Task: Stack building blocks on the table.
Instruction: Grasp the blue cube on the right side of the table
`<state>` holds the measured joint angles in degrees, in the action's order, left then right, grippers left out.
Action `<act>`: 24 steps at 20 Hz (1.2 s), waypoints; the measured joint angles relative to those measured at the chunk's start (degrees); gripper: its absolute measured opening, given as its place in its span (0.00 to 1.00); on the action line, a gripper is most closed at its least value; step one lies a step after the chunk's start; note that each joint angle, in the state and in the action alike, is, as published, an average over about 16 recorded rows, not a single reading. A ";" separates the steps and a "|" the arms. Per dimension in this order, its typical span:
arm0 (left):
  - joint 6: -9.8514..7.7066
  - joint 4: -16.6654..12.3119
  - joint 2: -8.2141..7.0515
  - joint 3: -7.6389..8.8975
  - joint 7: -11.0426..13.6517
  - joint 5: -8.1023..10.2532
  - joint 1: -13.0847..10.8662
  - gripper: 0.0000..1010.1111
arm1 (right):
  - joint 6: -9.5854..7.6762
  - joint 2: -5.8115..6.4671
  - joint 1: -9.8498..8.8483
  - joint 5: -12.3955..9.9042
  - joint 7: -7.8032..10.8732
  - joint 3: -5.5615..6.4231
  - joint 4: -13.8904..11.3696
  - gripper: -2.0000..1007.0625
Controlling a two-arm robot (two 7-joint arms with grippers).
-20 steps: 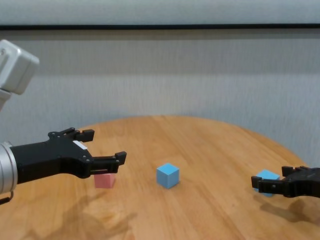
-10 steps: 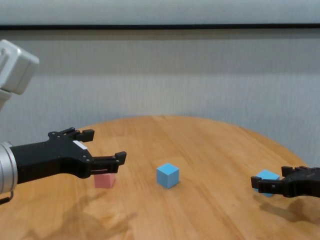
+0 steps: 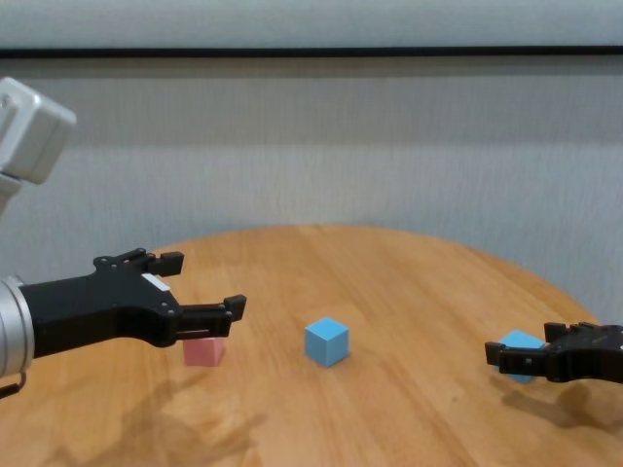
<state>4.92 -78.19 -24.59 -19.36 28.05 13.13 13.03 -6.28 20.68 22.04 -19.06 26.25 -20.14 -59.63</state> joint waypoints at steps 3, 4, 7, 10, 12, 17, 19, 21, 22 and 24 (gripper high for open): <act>0.00 0.00 0.00 0.00 0.00 0.00 0.00 0.99 | 0.03 -0.12 0.20 0.15 0.09 -0.01 0.28 1.00; 0.00 0.00 0.00 0.00 0.00 0.00 0.00 0.99 | 0.03 -0.15 0.24 0.19 0.11 -0.02 0.34 1.00; 0.00 0.00 0.00 0.00 0.00 0.00 0.00 0.99 | 0.04 -0.20 0.34 0.34 0.20 -0.06 0.46 1.00; 0.00 0.00 0.00 0.00 0.00 0.00 0.00 0.99 | 0.00 -0.20 0.46 0.57 0.28 -0.19 0.56 0.99; 0.00 0.00 0.00 0.00 0.00 0.00 0.00 0.99 | -0.03 -0.20 0.52 0.73 0.29 -0.28 0.62 0.98; 0.00 0.00 0.00 0.00 0.00 0.00 0.00 0.99 | -0.09 -0.22 0.69 1.12 0.23 -0.43 0.79 0.93; 0.00 0.00 0.00 0.00 0.00 0.00 0.00 0.99 | -0.12 -0.24 0.76 1.26 0.18 -0.46 0.85 0.89; 0.00 0.00 0.00 0.00 0.00 0.00 0.00 0.99 | -0.14 -0.27 0.82 1.41 0.13 -0.48 0.92 0.85; 0.00 0.00 0.00 0.00 0.00 0.00 0.00 0.99 | -0.16 -0.28 0.84 1.47 0.10 -0.47 0.95 0.83; 0.00 0.00 0.00 0.00 0.00 0.00 0.00 0.99 | -0.19 -0.33 0.87 1.56 0.01 -0.44 1.01 0.77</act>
<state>4.92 -78.19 -24.59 -19.36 28.05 13.13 13.02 -6.47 20.35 22.91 -17.51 26.27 -20.58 -58.62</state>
